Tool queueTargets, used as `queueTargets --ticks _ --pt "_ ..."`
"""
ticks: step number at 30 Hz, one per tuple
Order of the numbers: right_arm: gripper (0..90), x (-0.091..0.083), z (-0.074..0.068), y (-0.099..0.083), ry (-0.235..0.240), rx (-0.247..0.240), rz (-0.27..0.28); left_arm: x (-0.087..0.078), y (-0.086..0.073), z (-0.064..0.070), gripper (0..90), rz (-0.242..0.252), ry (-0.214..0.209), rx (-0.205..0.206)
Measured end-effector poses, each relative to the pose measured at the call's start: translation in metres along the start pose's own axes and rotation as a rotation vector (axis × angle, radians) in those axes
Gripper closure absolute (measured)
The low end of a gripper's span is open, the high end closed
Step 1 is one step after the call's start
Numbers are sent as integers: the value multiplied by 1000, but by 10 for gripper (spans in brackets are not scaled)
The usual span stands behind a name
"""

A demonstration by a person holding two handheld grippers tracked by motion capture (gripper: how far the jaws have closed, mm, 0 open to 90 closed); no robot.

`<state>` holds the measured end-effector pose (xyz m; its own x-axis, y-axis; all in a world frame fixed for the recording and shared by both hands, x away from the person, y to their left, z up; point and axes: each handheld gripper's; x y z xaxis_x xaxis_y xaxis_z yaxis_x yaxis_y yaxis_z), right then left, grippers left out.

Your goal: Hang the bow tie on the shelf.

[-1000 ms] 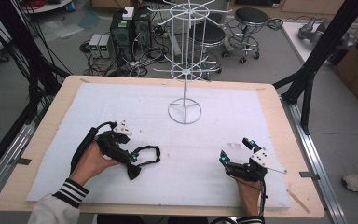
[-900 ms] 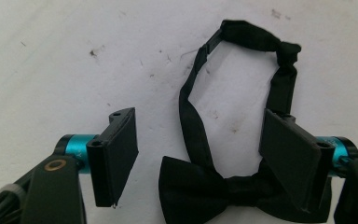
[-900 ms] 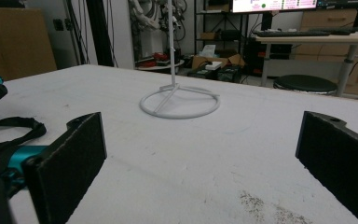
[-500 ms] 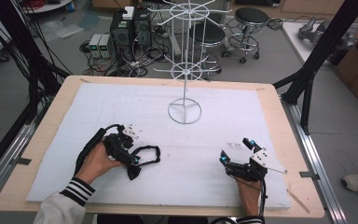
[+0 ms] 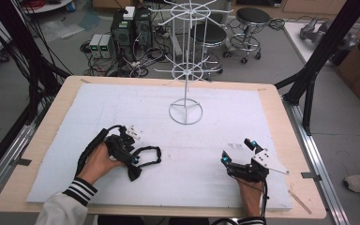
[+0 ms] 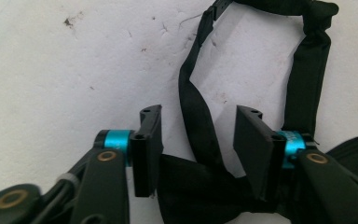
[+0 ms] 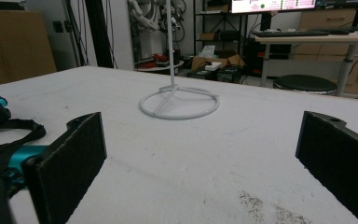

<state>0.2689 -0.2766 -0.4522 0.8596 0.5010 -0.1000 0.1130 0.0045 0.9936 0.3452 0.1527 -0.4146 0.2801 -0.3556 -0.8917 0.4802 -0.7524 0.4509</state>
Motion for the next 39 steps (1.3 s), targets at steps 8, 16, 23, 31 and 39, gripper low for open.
queueTargets --ticks 8,16,23,31,39 --pt "6 0 0 0 -2 -1 3 1 1 1 614 -12 -13 -33" --pt "6 0 0 0 -2 7 -1 0 3 4 716 -20 -19 -30" --pt "6 0 0 0 -3 0 4 0 3 4 862 -18 -30 -45" --pt "6 0 1 0 -2 0 4 -3 3 4 880 -1 -13 -51" --pt "7 0 1 0 -3 0 4 -15 0 -1 881 102 -15 -111"
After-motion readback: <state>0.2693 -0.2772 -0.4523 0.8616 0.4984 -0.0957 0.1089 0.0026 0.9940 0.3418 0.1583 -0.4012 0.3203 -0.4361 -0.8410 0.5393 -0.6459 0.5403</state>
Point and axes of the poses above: each handheld gripper's, and its own axes: x roughly forward along the jaws, y roughly out of its top, z roughly to its right
